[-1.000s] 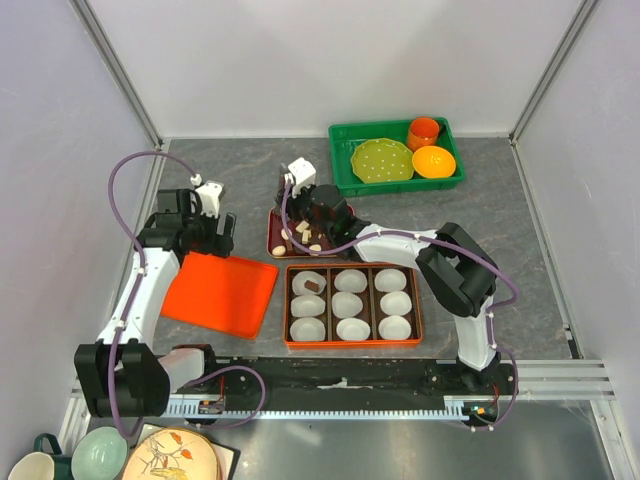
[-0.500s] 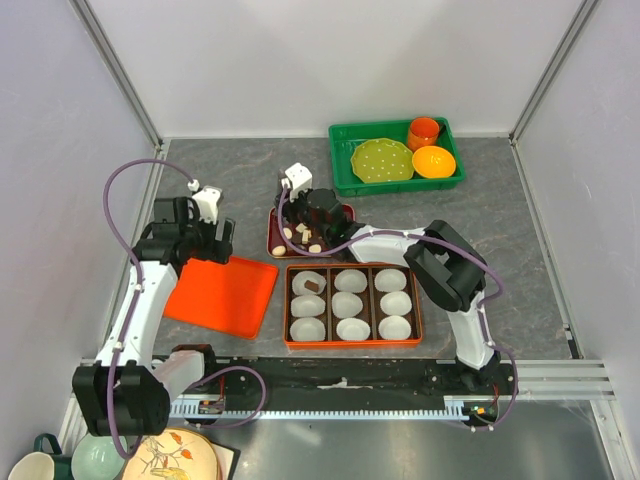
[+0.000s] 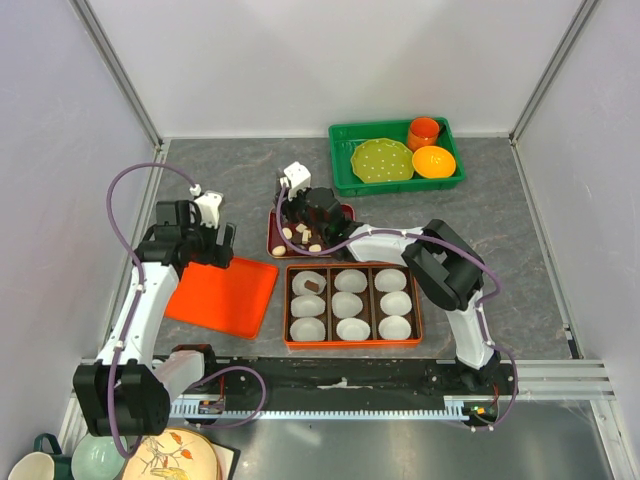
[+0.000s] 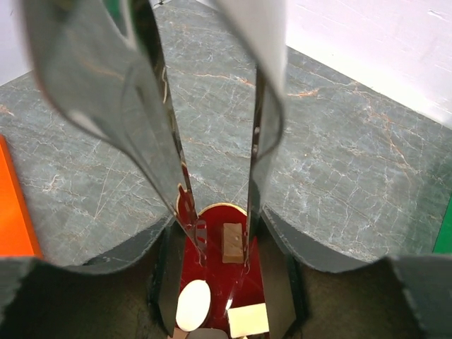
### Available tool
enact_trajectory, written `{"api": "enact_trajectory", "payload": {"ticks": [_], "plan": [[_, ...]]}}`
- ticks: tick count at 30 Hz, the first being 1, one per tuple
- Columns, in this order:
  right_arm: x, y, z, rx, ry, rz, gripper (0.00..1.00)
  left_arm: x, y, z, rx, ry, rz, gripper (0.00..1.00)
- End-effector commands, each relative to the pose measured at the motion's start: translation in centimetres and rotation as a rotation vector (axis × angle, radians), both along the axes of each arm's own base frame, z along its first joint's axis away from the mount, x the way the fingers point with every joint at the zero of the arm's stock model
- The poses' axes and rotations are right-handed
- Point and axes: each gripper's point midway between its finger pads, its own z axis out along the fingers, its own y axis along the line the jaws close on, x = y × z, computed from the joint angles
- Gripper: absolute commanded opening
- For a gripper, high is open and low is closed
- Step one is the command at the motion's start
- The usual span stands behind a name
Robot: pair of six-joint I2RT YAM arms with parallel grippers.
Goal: Pack the chocolate
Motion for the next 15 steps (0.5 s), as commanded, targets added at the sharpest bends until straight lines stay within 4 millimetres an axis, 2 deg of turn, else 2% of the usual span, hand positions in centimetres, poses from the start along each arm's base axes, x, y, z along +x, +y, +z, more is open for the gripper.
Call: {"api": "enact_trajectory", "payload": {"ticks": [1, 7, 10, 13, 15], "plan": [[0.5, 1.3, 1.9, 0.057, -0.041, 0.022, 0.47, 0.0, 0.0, 0.5, 0.006, -0.029, -0.008, 0.93], [0.6, 1.2, 1.4, 0.045, -0.036, 0.015, 0.42, -0.3, 0.1, 0.2, 0.018, -0.026, -0.013, 0.93], [0.6, 1.0, 2.0, 0.047, -0.046, 0.011, 0.40, -0.4, 0.2, -0.1, 0.022, -0.019, -0.013, 0.93], [0.4, 0.5, 3.8, 0.051, -0.067, 0.002, 0.39, -0.4, 0.4, 0.0, 0.035, -0.022, -0.007, 0.93], [0.2, 0.0, 6.0, 0.066, -0.098, 0.000, 0.38, -0.4, 0.5, 0.1, 0.041, -0.021, -0.007, 0.93]]}}
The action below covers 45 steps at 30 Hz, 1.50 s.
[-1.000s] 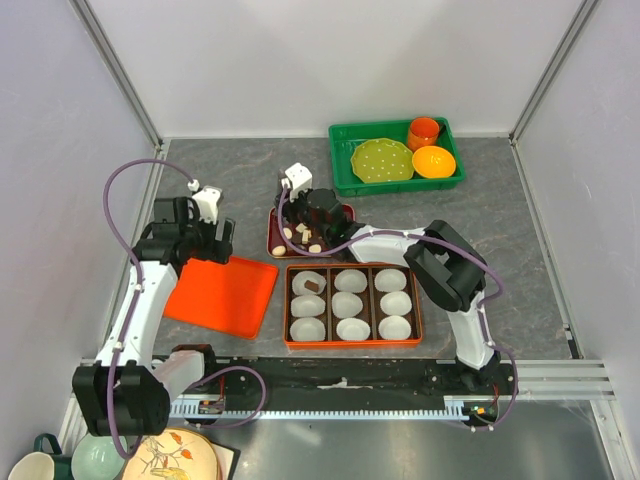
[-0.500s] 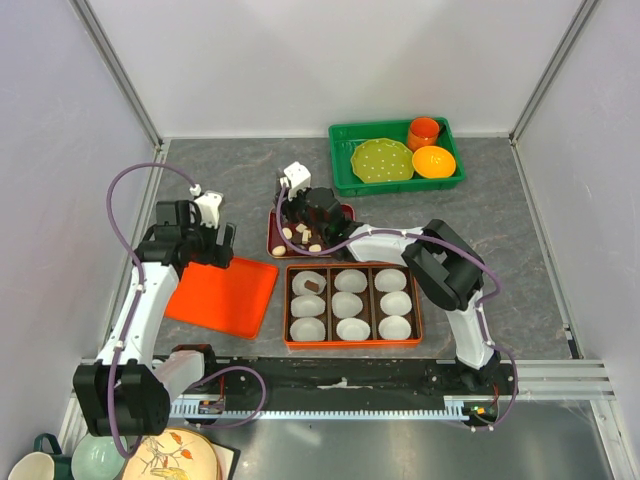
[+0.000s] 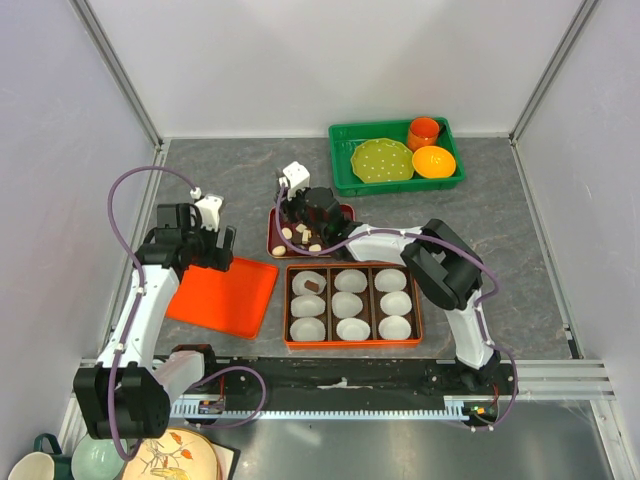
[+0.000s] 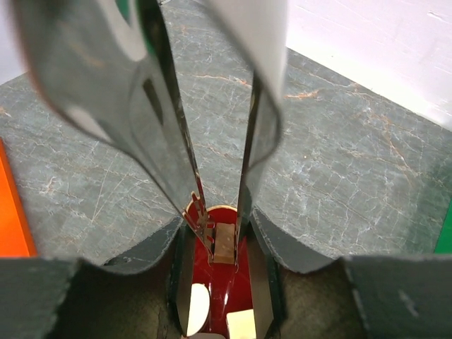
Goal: Pack the chocolate
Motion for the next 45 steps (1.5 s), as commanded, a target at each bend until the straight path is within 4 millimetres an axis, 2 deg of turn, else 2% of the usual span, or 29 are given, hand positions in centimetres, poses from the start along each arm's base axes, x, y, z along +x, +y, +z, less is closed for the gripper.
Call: {"api": "enact_trajectory", "payload": {"ticks": [1, 2, 4, 5, 7, 8, 10, 11, 12, 13, 14, 17, 18, 19, 21, 22, 24, 25, 27, 28, 32, 33, 38, 45], "plan": [[-0.3, -0.4, 6.4, 0.067, -0.093, 0.002, 0.37, 0.2, 0.6, 0.8, 0.041, -0.037, -0.005, 0.93], [-0.6, -0.7, 7.8, 0.083, -0.110, 0.002, 0.37, 0.3, 0.7, 1.0, 0.046, -0.041, -0.004, 0.92], [-1.2, -1.1, 8.6, 0.082, -0.113, 0.013, 0.36, 0.2, 0.8, 1.3, 0.052, -0.050, 0.001, 0.92], [-1.6, -1.4, 9.9, 0.097, -0.124, 0.015, 0.36, 0.1, 0.8, 1.3, 0.054, -0.052, 0.001, 0.92], [-2.2, -2.2, 10.0, 0.096, -0.119, 0.014, 0.35, 0.0, 0.9, 1.3, 0.057, -0.052, 0.005, 0.93], [-2.6, -2.7, 11.1, 0.108, -0.128, 0.014, 0.35, 0.0, 0.9, 1.3, 0.056, -0.049, 0.004, 0.93], [-3.4, -3.4, 10.6, 0.091, -0.115, 0.014, 0.34, -0.1, 0.9, 1.2, 0.060, -0.046, 0.001, 0.93], [-3.9, -4.0, 11.7, 0.103, -0.125, 0.011, 0.34, -0.2, 0.9, 1.1, 0.063, -0.044, -0.002, 0.92], [-4.2, -4.4, 11.8, 0.100, -0.123, 0.009, 0.34, -0.2, 1.0, 0.9, 0.068, -0.038, 0.000, 0.92], [-4.6, -5.0, 10.9, 0.086, -0.108, 0.003, 0.34, -0.2, 1.1, 0.9, 0.071, -0.039, 0.001, 0.92], [-5.1, -5.7, 12.1, 0.098, -0.119, 0.000, 0.34, -0.2, 1.2, 0.8, 0.073, -0.038, 0.000, 0.92], [-6.6, -7.5, 12.4, 0.097, -0.102, -0.005, 0.33, -0.2, 1.2, 0.6, 0.074, -0.037, -0.001, 0.92], [-7.2, -8.0, 11.5, 0.079, -0.080, -0.005, 0.33, -0.2, 1.2, 0.6, 0.075, -0.036, 0.001, 0.92], [-8.0, -8.7, 12.7, 0.098, -0.091, -0.005, 0.33, -0.3, 1.2, 0.6, 0.074, -0.035, -0.001, 0.92], [-9.0, -9.6, 11.8, 0.071, -0.067, -0.005, 0.33, -0.3, 1.1, 0.4, 0.071, -0.037, -0.004, 0.92], [-9.9, -10.2, 12.9, 0.085, -0.077, -0.007, 0.33, -0.2, 1.0, 0.4, 0.068, -0.038, -0.005, 0.92], [-11.1, -10.9, 11.8, 0.057, -0.059, -0.003, 0.33, -0.1, 1.0, 0.4, 0.068, -0.037, -0.005, 0.92], [-11.8, -11.5, 12.7, 0.069, -0.069, -0.003, 0.33, -0.1, 1.0, 0.4, 0.066, -0.037, -0.006, 0.92], [-12.7, -12.2, 11.6, 0.053, -0.036, -0.007, 0.33, 0.0, 1.0, 0.5, 0.069, -0.035, -0.006, 0.92], [-13.2, -12.8, 12.3, 0.066, -0.044, -0.007, 0.33, 0.0, 1.0, 0.7, 0.070, -0.040, -0.007, 0.92], [-15.2, -14.3, 10.8, 0.034, -0.009, -0.010, 0.33, 0.0, 1.1, 0.9, 0.074, -0.042, -0.005, 0.92], [-15.6, -14.7, 11.4, 0.045, -0.017, -0.010, 0.33, 0.0, 1.2, 0.9, 0.076, -0.042, -0.003, 0.92], [-17.3, -15.9, 9.3, 0.015, 0.037, -0.010, 0.33, 0.0, 1.2, 0.9, 0.079, -0.042, -0.003, 0.92], [-17.9, -17.3, 8.6, 0.004, 0.052, -0.036, 0.33, -0.1, 1.2, 1.3, 0.078, -0.046, -0.004, 0.92]]}}
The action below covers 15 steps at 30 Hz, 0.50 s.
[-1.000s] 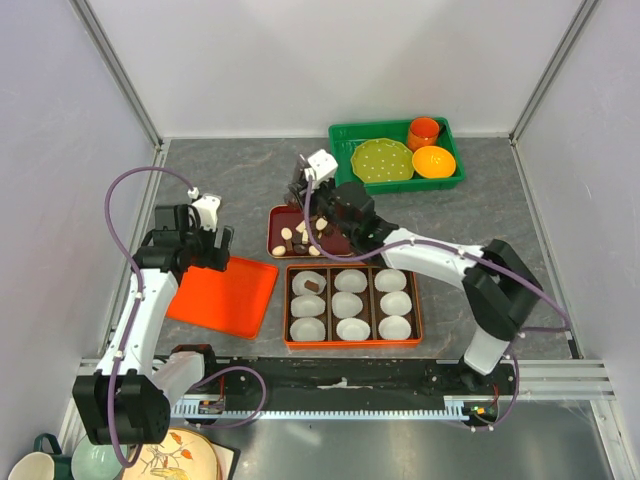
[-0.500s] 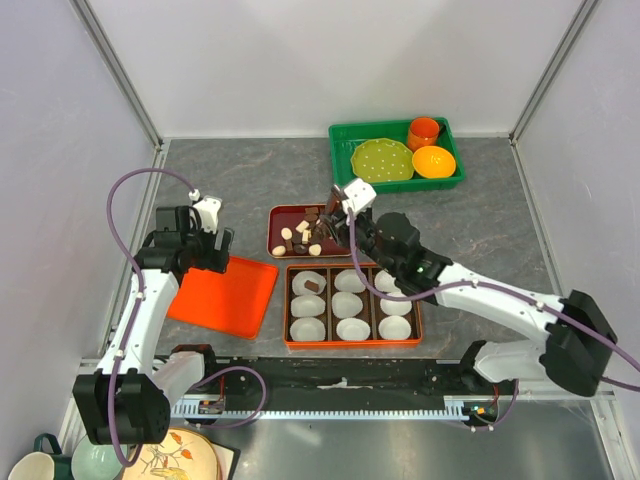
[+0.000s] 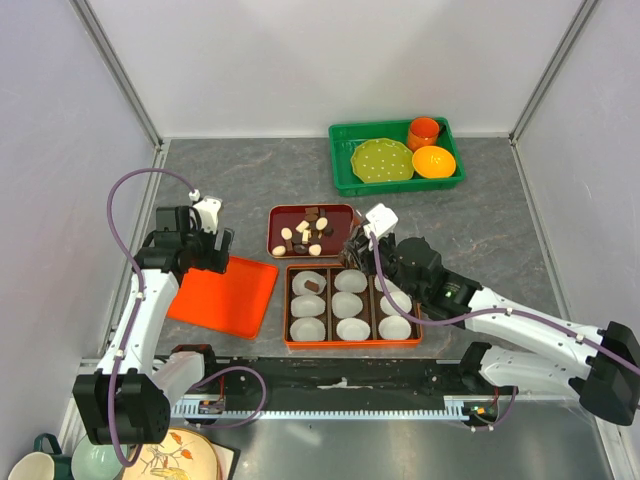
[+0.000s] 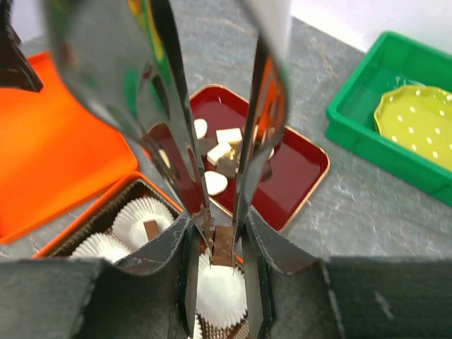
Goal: Pack the chocolate
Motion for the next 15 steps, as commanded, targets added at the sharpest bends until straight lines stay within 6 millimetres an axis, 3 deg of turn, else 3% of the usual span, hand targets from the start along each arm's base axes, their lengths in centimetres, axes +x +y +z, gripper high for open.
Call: {"api": "enact_trajectory", "payload": {"ticks": [1, 15], "plan": [[-0.2, -0.7, 1.0, 0.030, -0.009, -0.029, 0.33, 0.3, 0.2, 1.3, 0.024, -0.032, -0.021, 0.92], [-1.5, -0.8, -1.2, -0.001, 0.047, -0.010, 0.34, 0.2, 0.2, 1.3, 0.028, -0.036, -0.023, 0.92]]}}
